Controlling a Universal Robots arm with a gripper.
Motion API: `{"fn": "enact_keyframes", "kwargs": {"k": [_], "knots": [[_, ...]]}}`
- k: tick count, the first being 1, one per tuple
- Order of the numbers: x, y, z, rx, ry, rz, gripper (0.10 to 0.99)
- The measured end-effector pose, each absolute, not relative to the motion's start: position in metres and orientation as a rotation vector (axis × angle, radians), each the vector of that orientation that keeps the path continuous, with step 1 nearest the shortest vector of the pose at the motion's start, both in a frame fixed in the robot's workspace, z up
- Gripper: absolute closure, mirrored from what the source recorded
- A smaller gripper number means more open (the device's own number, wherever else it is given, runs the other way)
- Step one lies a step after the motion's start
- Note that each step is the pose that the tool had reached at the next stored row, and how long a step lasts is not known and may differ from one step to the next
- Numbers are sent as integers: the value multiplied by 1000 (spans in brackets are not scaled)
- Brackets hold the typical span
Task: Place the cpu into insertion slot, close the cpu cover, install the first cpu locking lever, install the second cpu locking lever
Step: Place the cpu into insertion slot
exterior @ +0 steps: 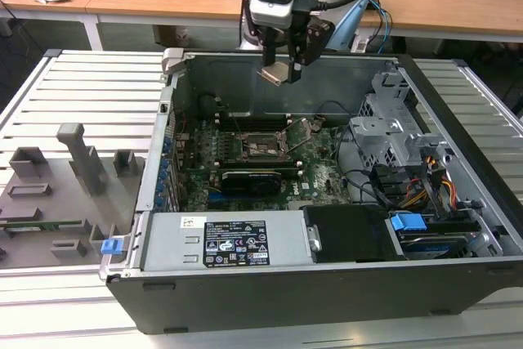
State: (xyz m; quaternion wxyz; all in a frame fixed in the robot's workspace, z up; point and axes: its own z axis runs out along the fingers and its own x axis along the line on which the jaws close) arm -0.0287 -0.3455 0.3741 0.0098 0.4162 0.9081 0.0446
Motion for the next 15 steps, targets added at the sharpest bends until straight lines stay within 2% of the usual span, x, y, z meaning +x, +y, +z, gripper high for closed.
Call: {"fn": "enact_keyframes", "kwargs": {"k": [15], "knots": [[-29, -345, 368, 1426, 2771, 137, 549]]}}
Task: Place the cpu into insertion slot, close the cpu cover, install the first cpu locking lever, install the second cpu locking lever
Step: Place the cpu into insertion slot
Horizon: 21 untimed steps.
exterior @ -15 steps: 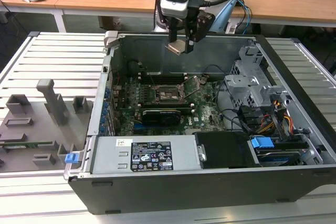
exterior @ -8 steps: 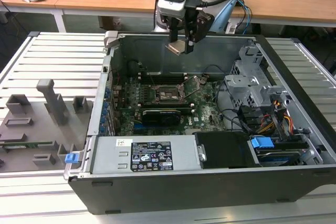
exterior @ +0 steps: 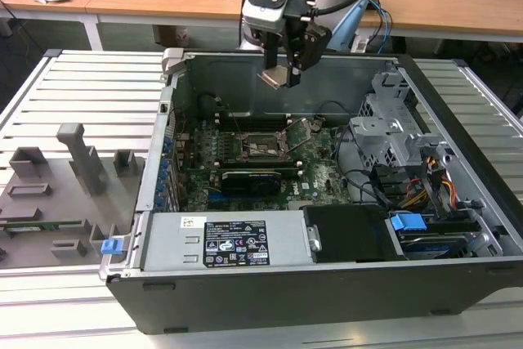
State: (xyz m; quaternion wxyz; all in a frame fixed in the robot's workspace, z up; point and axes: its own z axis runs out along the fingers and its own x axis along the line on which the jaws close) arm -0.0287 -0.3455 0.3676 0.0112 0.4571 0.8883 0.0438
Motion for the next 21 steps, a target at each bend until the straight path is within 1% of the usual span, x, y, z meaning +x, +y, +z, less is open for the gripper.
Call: {"fn": "enact_keyframes", "kwargs": {"k": [4, 21], "knots": [[-29, -345, 365, 1465, 2749, 135, 549], [-29, -345, 356, 1901, 2450, 126, 549]]}}
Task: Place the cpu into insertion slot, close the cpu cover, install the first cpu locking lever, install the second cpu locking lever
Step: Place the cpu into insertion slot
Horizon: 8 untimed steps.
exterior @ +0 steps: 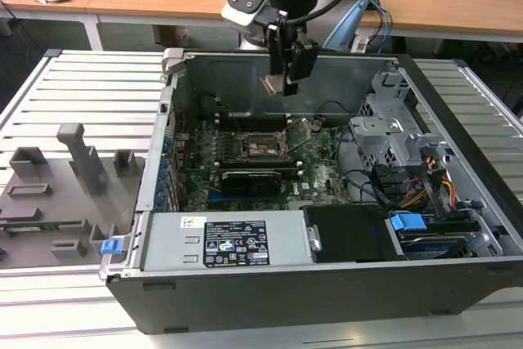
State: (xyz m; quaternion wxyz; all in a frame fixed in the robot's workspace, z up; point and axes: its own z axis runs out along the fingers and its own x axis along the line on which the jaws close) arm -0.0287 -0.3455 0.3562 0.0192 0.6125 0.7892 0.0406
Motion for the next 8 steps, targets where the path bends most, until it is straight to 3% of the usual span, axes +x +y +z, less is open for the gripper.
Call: {"fn": "enact_keyframes", "kwargs": {"k": [8], "knots": [[-29, -345, 350, 1934, 2423, 125, 549]]}}
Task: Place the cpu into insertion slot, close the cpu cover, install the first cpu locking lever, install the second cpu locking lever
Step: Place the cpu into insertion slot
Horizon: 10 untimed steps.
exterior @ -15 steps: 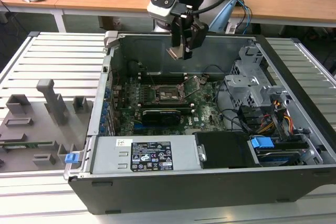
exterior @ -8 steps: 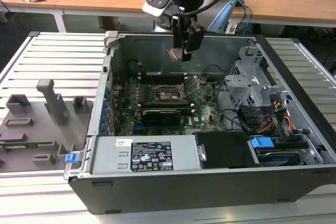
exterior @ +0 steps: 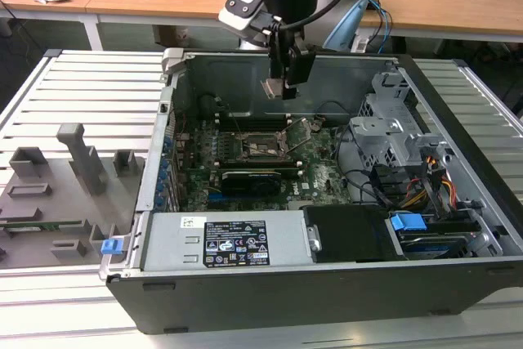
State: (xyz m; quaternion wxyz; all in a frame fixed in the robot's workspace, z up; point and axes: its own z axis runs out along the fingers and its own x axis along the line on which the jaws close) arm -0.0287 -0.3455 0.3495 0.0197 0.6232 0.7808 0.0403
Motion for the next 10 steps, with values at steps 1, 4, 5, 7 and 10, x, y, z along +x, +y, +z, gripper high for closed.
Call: {"fn": "enact_keyframes", "kwargs": {"k": [1, 4, 5, 7, 10], "knots": [[-29, -345, 348, 1934, 2423, 125, 549], [-29, -345, 344, 1934, 2422, 125, 549], [-29, -345, 343, 1934, 2422, 125, 549], [-29, -345, 342, 1934, 2422, 125, 549], [-29, -345, 341, 1934, 2423, 125, 549]]}}
